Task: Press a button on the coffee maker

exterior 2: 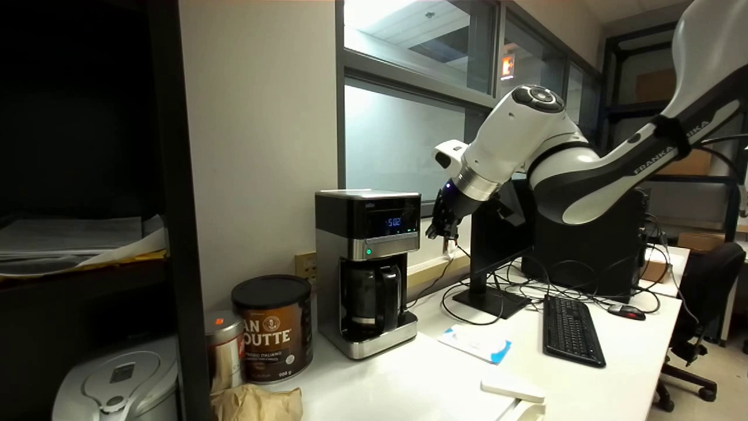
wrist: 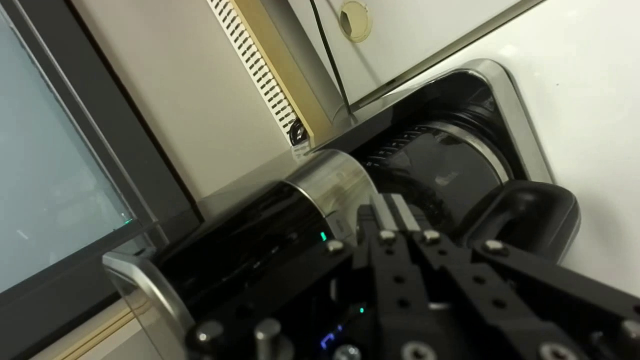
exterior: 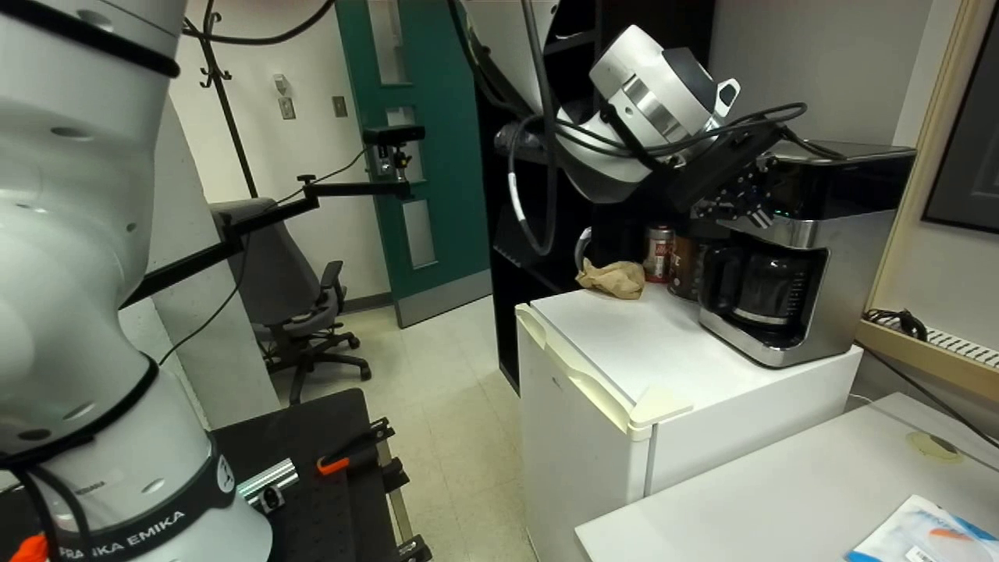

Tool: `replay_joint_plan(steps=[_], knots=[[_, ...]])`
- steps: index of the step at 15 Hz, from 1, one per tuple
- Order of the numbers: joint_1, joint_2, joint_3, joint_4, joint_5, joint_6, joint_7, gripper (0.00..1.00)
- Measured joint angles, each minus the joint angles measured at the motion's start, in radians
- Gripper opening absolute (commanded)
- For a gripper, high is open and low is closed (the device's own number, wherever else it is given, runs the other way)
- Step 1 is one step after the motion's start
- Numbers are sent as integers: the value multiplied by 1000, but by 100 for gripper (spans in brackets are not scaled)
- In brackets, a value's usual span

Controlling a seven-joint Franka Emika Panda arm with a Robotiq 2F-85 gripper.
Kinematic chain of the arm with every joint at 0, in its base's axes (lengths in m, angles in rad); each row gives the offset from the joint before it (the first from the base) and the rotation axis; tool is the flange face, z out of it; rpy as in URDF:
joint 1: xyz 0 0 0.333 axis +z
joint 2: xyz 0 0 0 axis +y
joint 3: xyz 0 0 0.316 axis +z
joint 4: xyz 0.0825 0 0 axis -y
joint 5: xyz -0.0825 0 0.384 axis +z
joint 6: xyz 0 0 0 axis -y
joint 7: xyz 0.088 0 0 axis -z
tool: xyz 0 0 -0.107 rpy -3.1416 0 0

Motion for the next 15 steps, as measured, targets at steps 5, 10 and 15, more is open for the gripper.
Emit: replay_joint_plan(steps=[5, 10, 15], knots=[[14, 67, -19, 92, -30, 0, 38, 0], [17, 109, -24, 142, -34, 0, 49, 0], [19, 116, -25, 149, -34, 0, 53, 0]])
